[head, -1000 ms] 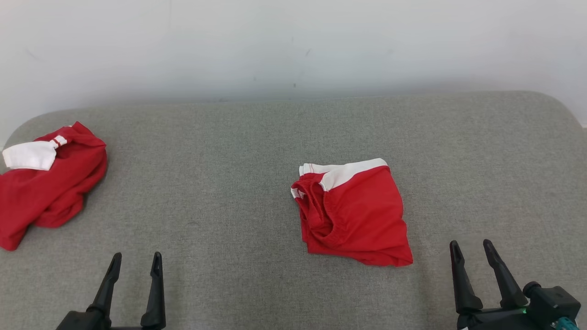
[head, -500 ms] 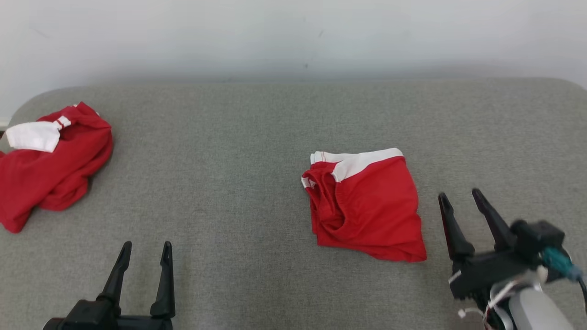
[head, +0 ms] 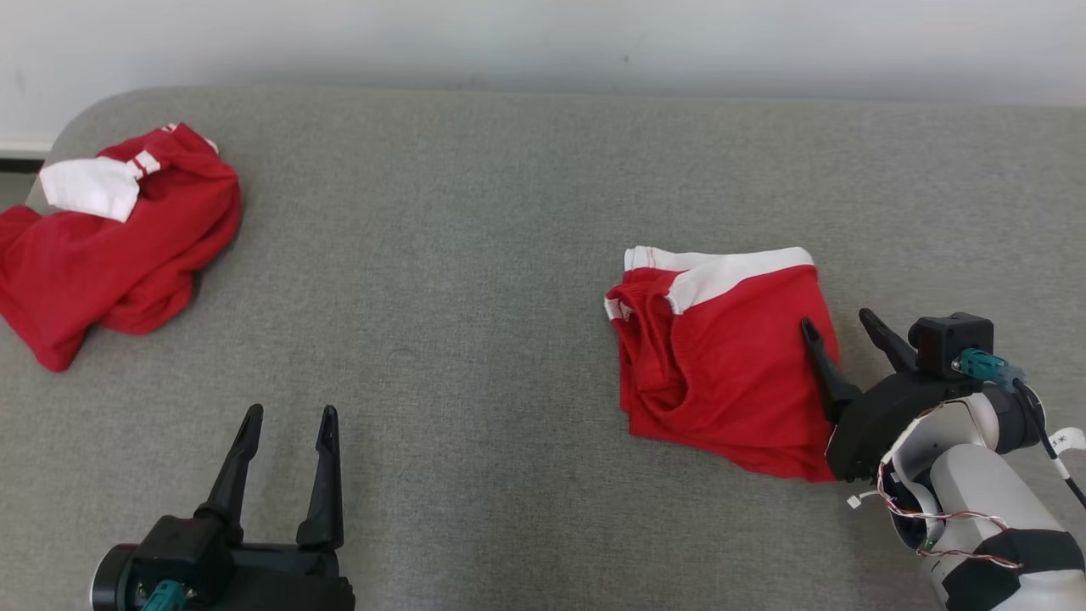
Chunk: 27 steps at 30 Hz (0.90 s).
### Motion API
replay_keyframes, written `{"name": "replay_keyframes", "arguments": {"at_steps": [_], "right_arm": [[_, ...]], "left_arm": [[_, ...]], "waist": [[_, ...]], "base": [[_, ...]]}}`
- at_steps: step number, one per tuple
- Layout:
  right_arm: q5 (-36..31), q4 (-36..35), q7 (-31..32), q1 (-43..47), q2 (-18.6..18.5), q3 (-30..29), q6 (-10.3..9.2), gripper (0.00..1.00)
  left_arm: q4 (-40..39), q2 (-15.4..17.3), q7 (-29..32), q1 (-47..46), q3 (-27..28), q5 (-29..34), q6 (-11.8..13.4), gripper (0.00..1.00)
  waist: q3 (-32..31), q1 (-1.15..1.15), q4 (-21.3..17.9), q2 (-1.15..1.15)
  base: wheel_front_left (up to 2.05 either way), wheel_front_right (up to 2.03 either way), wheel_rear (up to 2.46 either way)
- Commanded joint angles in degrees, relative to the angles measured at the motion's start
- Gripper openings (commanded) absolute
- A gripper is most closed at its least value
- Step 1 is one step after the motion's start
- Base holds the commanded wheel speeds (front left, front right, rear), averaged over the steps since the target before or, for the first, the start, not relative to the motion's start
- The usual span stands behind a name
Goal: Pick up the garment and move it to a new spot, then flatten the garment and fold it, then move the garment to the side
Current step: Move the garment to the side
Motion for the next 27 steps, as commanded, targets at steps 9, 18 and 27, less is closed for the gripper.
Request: {"name": "replay_keyframes", "arguments": {"at_steps": [9, 18, 27], "right_arm": [[2.1, 8.8, 0.6, -2.0, 1.2, 3.9, -0.14, 1.0], [4.8, 10.7, 0.1, -4.6, -1.5, 8.1, -0.21, 0.0], [4.7, 6.1, 3.2, -13.7, -10.7, 17.2, -0.2, 0.0]], "left_arm": [[0.0, -0.1, 0.0, -1.7, -0.3, -1.4, 1.0, 1.0], [0.3, -0.1, 0.0, -3.2, -1.9, -1.8, 1.4, 1.0], [-1.6, -0.1, 0.0, -6.8, -2.4, -1.6, 1.9, 1.0]], "waist": [[2.9, -0.01, 1.4, 0.0], [3.8, -0.01, -0.4, 0.0], [10.1, -0.01, -3.3, 0.0]], "base": [[0.0, 0.0, 0.0], [0.0, 0.0, 0.0], [0.0, 0.0, 0.0]]}}
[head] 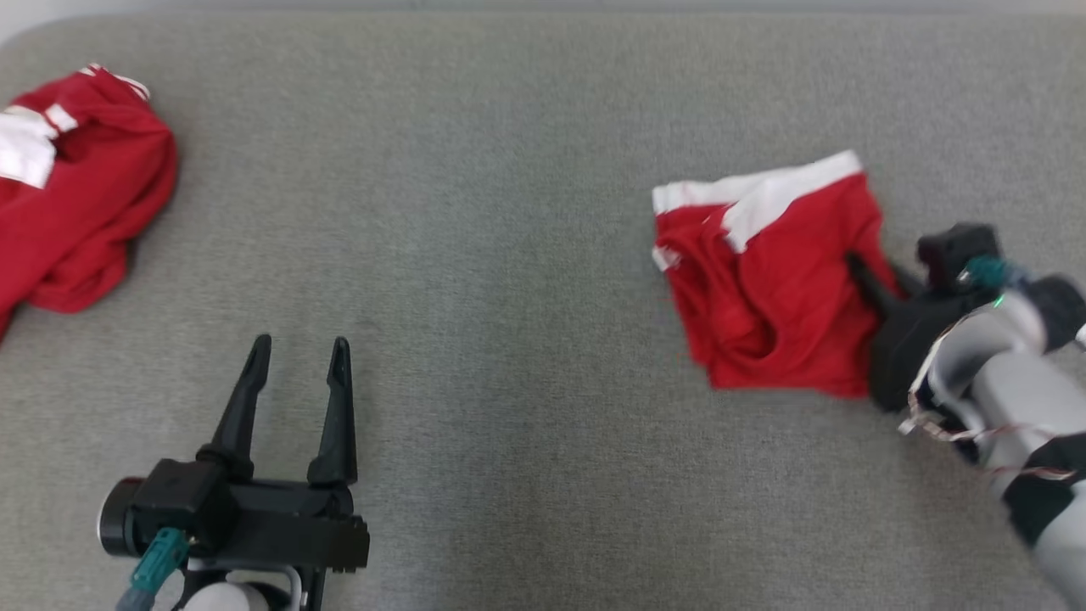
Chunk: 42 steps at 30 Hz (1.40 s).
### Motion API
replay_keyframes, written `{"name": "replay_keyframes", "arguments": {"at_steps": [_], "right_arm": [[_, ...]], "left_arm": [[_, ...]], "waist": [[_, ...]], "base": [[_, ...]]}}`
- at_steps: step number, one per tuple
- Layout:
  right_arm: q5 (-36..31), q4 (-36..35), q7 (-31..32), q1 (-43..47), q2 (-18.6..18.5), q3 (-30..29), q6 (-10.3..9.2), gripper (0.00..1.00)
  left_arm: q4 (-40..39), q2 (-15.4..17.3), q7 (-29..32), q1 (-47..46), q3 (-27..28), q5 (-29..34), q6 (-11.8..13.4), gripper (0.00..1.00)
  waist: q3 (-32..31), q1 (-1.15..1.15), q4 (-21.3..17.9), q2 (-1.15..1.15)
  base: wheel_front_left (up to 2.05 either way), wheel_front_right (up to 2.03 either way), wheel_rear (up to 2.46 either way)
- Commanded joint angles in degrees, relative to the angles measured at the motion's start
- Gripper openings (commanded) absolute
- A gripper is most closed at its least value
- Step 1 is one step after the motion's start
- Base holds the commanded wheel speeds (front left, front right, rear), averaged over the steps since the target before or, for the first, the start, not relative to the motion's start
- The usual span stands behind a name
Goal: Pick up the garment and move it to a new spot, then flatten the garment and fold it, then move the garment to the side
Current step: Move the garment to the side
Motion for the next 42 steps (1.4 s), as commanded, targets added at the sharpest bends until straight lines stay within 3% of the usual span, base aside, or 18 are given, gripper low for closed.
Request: {"name": "replay_keyframes", "arguments": {"at_steps": [1, 3, 12, 18, 28, 40, 42], "right_arm": [[0.6, -1.3, 0.5, -2.0, -2.7, 1.2, -0.24, 0.0], [1.0, -2.3, 0.9, -3.1, -4.1, 2.1, -0.23, 0.0], [4.4, -11.3, 2.3, -10.8, -17.7, 7.7, -0.22, 0.0], [5.6, -14.8, 2.4, -14.4, -22.8, 8.1, -0.23, 0.0], [6.3, -14.5, 1.0, -19.9, -27.7, 7.2, -0.23, 0.0], [4.3, -6.2, -0.5, -27.8, -27.9, 10.2, -0.23, 0.0], [4.5, -4.7, -0.8, -28.6, -27.6, 10.7, -0.23, 0.27]], "left_arm": [[-0.5, 0.0, 0.0, -1.4, 0.1, 0.6, 0.3, 1.0], [-0.8, 0.0, 0.0, -1.8, 0.3, 0.8, 0.3, 1.0], [-4.5, 1.0, 0.0, -5.4, 2.4, 3.2, -0.2, 1.0], [-7.7, 3.0, 0.0, -5.7, 4.2, 4.7, -0.1, 1.0], [-10.2, 5.7, 0.2, -4.5, 4.5, 5.8, -0.3, 1.0], [-10.3, 6.1, 1.0, -4.6, 3.4, 5.5, 0.2, 1.0], [-10.2, 6.1, 1.0, -4.5, 3.4, 5.3, 0.2, 1.0]], "waist": [[4.0, -0.01, -2.3, -0.01], [5.1, -0.01, -3.0, -0.01], [13.9, -0.01, -10.9, -0.01], [17.5, -0.01, -16.4, -0.01], [20.8, -0.01, -20.2, -0.01], [22.1, -0.01, -19.1, -0.01], [22.2, -0.01, -18.8, -0.01]], "base": [[0.0, 0.0, 0.0], [0.0, 0.0, 0.0], [0.0, 0.0, 0.0], [0.0, 0.0, 0.0], [0.0, 0.0, 0.0], [0.0, 0.0, 0.0], [0.0, 0.0, 0.0]]}}
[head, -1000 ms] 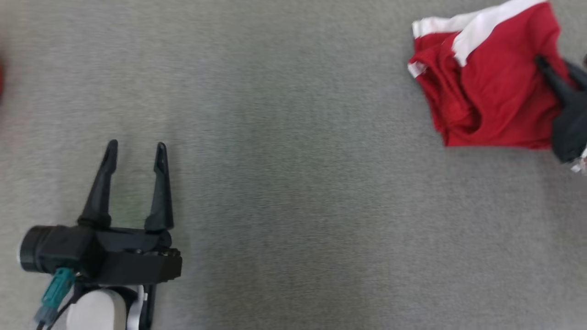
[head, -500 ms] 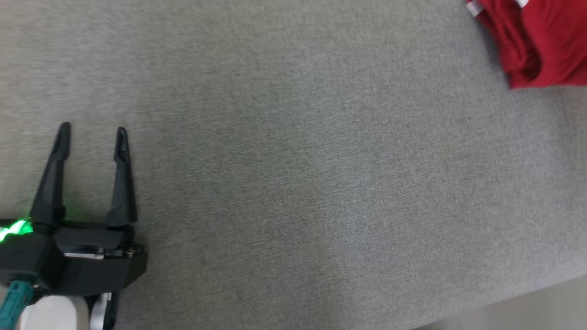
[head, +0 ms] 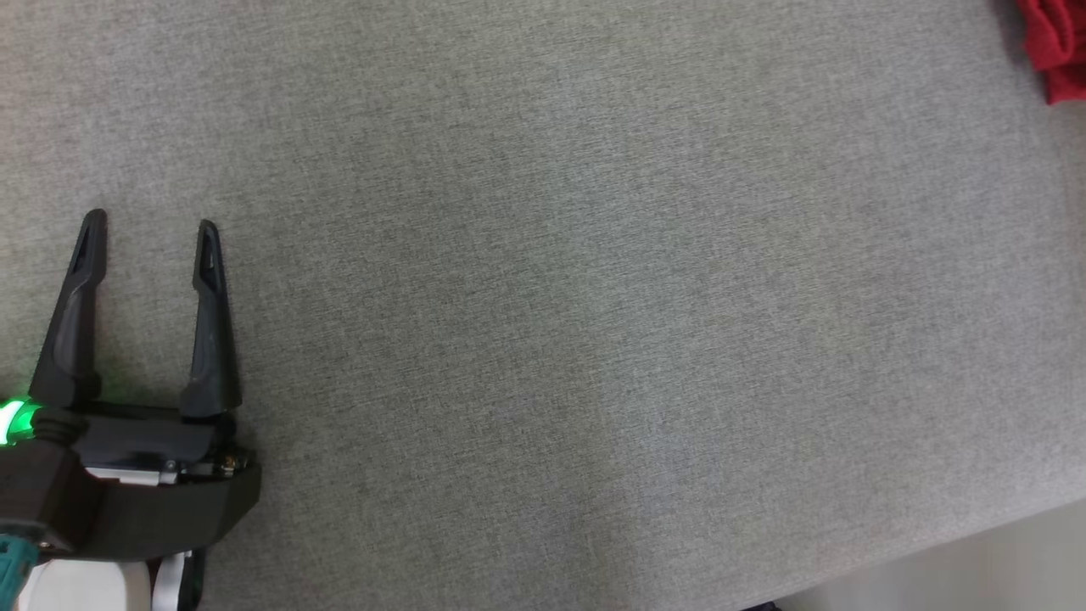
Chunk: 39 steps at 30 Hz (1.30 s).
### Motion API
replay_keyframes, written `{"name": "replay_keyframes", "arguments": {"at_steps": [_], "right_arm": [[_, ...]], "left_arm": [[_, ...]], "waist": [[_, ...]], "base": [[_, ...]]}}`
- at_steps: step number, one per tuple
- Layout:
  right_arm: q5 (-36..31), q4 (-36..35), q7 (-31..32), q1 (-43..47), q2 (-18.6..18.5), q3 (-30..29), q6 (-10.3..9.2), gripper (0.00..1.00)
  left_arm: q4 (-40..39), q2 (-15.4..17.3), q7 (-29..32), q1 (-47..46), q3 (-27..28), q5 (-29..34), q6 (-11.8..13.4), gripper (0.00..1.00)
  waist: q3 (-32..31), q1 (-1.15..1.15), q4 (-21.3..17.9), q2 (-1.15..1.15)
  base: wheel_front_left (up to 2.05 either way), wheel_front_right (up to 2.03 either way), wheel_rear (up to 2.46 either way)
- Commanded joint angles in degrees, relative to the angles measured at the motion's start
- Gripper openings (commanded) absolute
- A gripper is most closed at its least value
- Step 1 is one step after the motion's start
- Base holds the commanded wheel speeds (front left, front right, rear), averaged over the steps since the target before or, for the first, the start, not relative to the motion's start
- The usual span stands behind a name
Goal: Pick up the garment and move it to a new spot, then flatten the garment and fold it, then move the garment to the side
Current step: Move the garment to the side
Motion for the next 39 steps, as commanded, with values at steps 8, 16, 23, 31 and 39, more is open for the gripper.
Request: {"name": "replay_keyframes", "arguments": {"at_steps": [8, 16, 23, 31, 39], "right_arm": [[-0.6, 5.8, -2.5, -1.8, 1.3, 1.0, -0.18, 1.0], [0.7, 7.3, -7.9, -0.6, 4.4, 0.7, -0.17, 1.0], [2.2, 5.4, -12.8, 4.5, 9.0, -1.6, -0.17, 1.0], [0.3, 0.8, -14.9, 15.6, 14.8, -6.6, -0.17, 1.0], [-2.8, -6.0, -15.4, 30.1, 21.4, -15.8, -0.17, 1.0]], "left_arm": [[6.0, -1.4, 0.7, 0.2, -1.6, -1.3, 0.4, 1.0], [7.5, -2.0, 0.3, 3.4, -0.8, -2.2, 0.7, 1.0], [7.0, -3.0, 0.0, 5.8, 0.2, -2.9, 0.9, 1.0], [8.1, -4.1, 0.0, 9.1, 0.8, -3.8, 0.8, 1.0], [9.9, -4.9, 0.0, 10.9, 1.5, -4.8, 0.4, 1.0]], "waist": [[-2.1, 0.02, 1.6, 0.02], [-10.6, 0.02, 3.5, 0.02], [-17.7, 0.02, 5.9, 0.02], [-24.0, 0.02, 9.0, 0.02], [-28.3, 0.02, 12.5, 0.02]], "base": [[0.0, 0.0, 0.0], [0.0, 0.0, 0.0], [0.0, 0.0, 0.0], [0.0, 0.0, 0.0], [0.0, 0.0, 0.0]]}}
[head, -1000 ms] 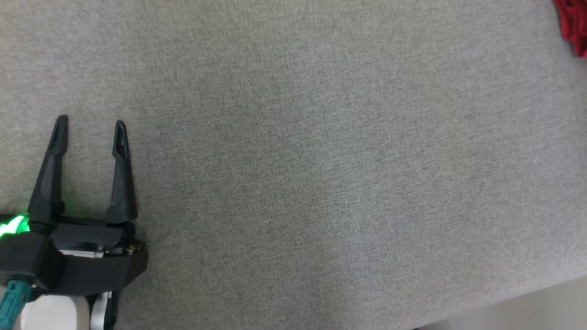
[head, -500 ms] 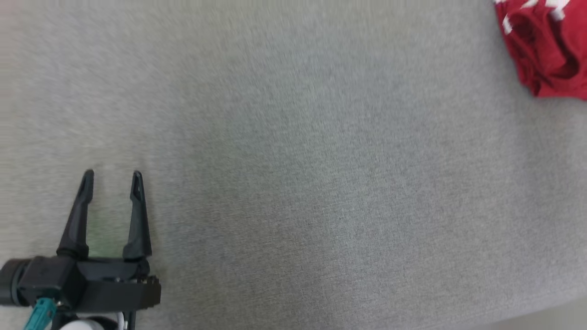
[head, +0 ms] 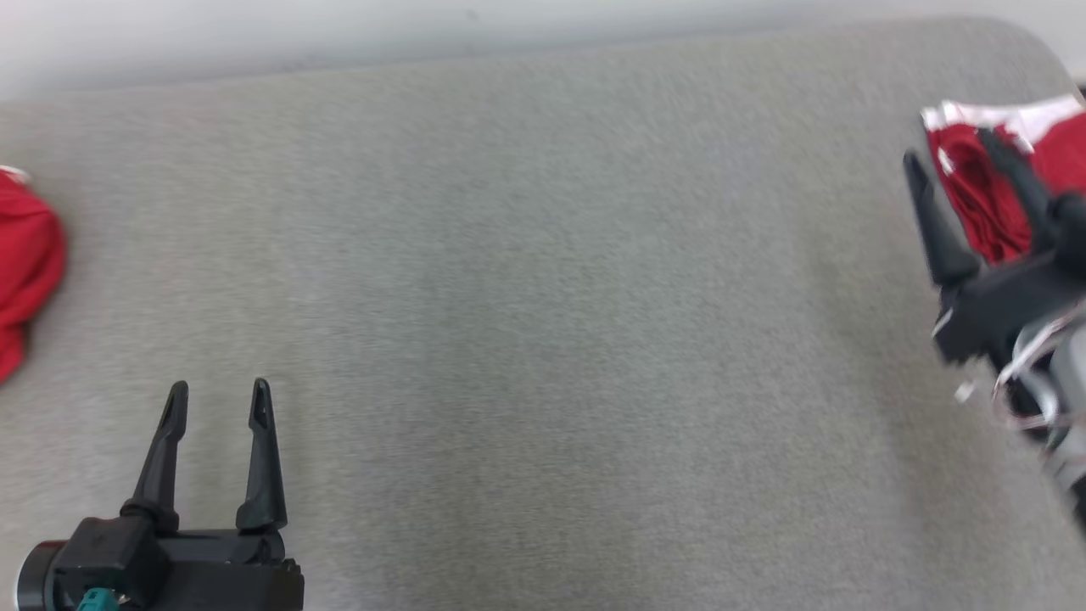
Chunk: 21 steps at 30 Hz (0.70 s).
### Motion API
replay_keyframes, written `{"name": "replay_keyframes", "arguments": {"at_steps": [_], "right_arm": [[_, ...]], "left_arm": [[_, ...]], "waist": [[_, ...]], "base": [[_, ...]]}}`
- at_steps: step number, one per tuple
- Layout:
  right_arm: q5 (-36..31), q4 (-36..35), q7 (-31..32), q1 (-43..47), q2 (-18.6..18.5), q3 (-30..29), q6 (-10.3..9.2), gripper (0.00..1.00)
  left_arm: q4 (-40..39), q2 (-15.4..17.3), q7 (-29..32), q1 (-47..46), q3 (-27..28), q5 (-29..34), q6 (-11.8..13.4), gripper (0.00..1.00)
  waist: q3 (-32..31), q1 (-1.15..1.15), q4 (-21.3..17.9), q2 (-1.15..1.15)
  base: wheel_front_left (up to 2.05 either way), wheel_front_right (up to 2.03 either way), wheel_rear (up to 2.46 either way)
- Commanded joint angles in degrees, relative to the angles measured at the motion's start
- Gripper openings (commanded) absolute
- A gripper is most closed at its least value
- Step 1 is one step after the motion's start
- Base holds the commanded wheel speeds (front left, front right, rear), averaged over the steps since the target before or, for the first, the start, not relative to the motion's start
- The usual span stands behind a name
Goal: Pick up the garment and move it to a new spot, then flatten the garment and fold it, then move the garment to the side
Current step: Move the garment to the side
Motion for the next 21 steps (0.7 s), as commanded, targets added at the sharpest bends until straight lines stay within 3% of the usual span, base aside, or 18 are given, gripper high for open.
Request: {"name": "replay_keyframes", "arguments": {"at_steps": [1, 11, 21], "right_arm": [[-0.8, -1.3, -0.3, 3.1, 1.3, -2.2, -0.16, 1.0], [-5.7, -13.2, -0.4, 21.8, 10.8, -15.1, -0.16, 1.0], [-9.6, -22.7, -0.3, 36.9, 19.4, -20.6, -0.16, 1.0]], "left_arm": [[0.4, -0.2, 0.0, 0.5, 0.1, -0.6, -0.1, 1.0], [2.1, -0.6, 0.0, 1.6, 1.0, -1.0, -0.7, 1.0], [3.7, -1.2, 0.0, 3.3, 1.4, -1.0, -1.1, 1.0]], "waist": [[-3.4, 0.01, 3.4, 0.0], [-6.8, 0.01, 5.6, 0.0], [-8.8, 0.01, 5.8, 0.0]], "base": [[0.0, 0.0, 0.0], [0.0, 0.0, 0.0], [0.0, 0.0, 0.0]]}}
